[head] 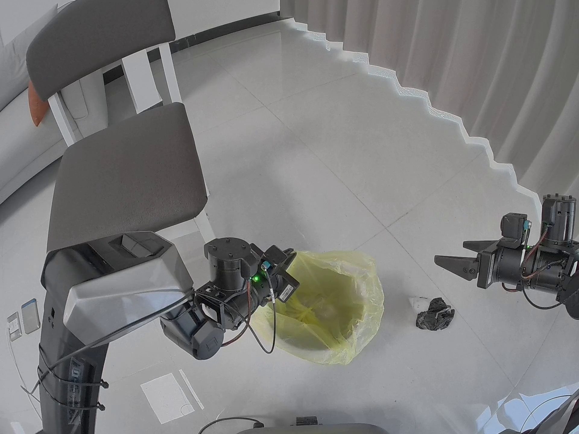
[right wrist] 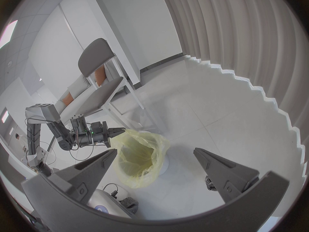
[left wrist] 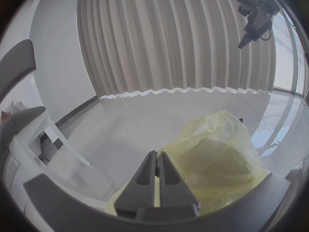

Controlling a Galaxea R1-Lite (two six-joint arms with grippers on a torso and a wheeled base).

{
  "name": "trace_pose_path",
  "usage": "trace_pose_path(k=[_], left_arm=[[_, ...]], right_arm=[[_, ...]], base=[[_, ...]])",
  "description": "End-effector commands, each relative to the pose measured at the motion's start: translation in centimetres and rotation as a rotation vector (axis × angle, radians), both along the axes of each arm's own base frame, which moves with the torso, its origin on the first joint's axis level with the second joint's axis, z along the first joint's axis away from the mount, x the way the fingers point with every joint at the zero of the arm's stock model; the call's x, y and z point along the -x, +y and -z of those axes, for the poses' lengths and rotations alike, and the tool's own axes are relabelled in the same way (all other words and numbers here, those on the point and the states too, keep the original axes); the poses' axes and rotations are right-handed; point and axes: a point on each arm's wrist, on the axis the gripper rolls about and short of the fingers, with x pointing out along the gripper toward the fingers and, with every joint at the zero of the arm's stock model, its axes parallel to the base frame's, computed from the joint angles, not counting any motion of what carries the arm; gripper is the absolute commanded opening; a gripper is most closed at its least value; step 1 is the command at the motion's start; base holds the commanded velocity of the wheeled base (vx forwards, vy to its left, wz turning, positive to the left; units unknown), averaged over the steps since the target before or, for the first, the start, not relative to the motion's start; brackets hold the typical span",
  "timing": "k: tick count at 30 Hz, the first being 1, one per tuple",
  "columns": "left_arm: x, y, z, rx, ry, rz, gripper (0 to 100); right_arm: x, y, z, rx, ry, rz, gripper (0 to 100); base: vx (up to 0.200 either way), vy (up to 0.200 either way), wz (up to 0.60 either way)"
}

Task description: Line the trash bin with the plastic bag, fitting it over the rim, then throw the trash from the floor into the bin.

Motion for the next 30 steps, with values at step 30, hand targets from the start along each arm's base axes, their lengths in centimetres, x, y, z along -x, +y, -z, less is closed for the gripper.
trace_pose_path(k=[30], left_arm=[[-4.5, -1.0, 0.1, 0.058, -0.012, -0.048, 0]], right_arm=[[0.1, -0.3, 0.4, -0.006, 0.013, -0.021, 100]], base=[[0.000, 0.000, 0.00]])
